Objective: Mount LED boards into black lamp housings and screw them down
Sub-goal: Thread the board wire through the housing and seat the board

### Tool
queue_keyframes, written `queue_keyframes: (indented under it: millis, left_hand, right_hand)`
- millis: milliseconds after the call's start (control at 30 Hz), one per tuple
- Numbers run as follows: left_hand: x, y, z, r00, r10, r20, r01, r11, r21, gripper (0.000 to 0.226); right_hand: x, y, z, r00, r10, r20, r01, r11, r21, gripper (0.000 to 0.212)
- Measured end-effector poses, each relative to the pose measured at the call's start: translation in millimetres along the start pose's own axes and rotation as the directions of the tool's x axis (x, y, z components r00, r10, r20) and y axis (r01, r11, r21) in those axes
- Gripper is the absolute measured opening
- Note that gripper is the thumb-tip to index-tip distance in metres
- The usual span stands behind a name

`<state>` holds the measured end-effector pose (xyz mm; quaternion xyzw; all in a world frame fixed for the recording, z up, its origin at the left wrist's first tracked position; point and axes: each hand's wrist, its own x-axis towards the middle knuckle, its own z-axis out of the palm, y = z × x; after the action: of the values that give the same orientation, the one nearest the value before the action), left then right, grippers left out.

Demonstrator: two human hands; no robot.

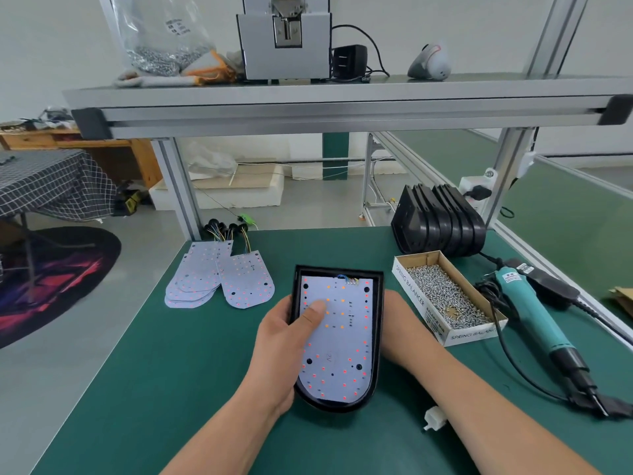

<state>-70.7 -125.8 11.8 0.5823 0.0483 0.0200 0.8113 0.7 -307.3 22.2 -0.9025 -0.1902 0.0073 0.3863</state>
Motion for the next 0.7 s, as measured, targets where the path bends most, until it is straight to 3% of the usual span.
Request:
queue_keyframes:
  millis: [67, 167, 233, 333, 400, 533, 700]
  left_hand:
    - [0.8, 0.9, -1.0, 1.0, 0.009, -0.024, -0.008, 1.0, 0.022, 0.029]
    - [1.3, 0.4, -2.7, 0.999, 0.009, -0.046, -0.006, 0.998, 0.066, 0.027]
    - [1.9, -0.3, -3.3, 0.998, 0.013, -0.06, -0.008, 0.997, 0.083, 0.029]
    - [2.9, -1.1, -2.6, 0.997, 0.024, -0.067, -0.017, 0.994, 0.108, 0.029]
    - [3.2, -1.4, -1.7, 0.996, 0.039, -0.077, -0.028, 0.99, 0.139, 0.029]
    - [3.8, -4.1, -1.6, 0.995, 0.076, -0.06, -0.063, 0.979, 0.194, 0.011]
    - [3.6, -3.5, 1.8, 0.994, 0.101, -0.048, -0.088, 0.971, 0.221, 0.013]
  right_hand:
    - [1.5, -3.3, 1.4, 1.0, 0.0, 0.016, 0.001, 1.0, -0.022, 0.047]
    - [-0.8, 0.4, 0.2, 1.0, -0.009, -0.027, 0.011, 0.997, 0.075, 0.04]
    - [-4.5, -3.1, -0.9, 0.995, -0.025, -0.094, 0.052, 0.954, 0.294, 0.036]
    - [-5.4, -5.0, -7.1, 0.968, 0.058, -0.243, 0.105, 0.789, 0.606, 0.035]
    - [-7.6, -5.5, -8.9, 0.958, 0.049, -0.282, 0.135, 0.792, 0.595, 0.035]
    - [-9.7, -6.0, -2.1, 0.97, -0.04, -0.242, 0.125, 0.93, 0.347, 0.036]
    - [-5.9, -4.8, -3.0, 0.986, 0.007, -0.168, 0.092, 0.812, 0.576, 0.023]
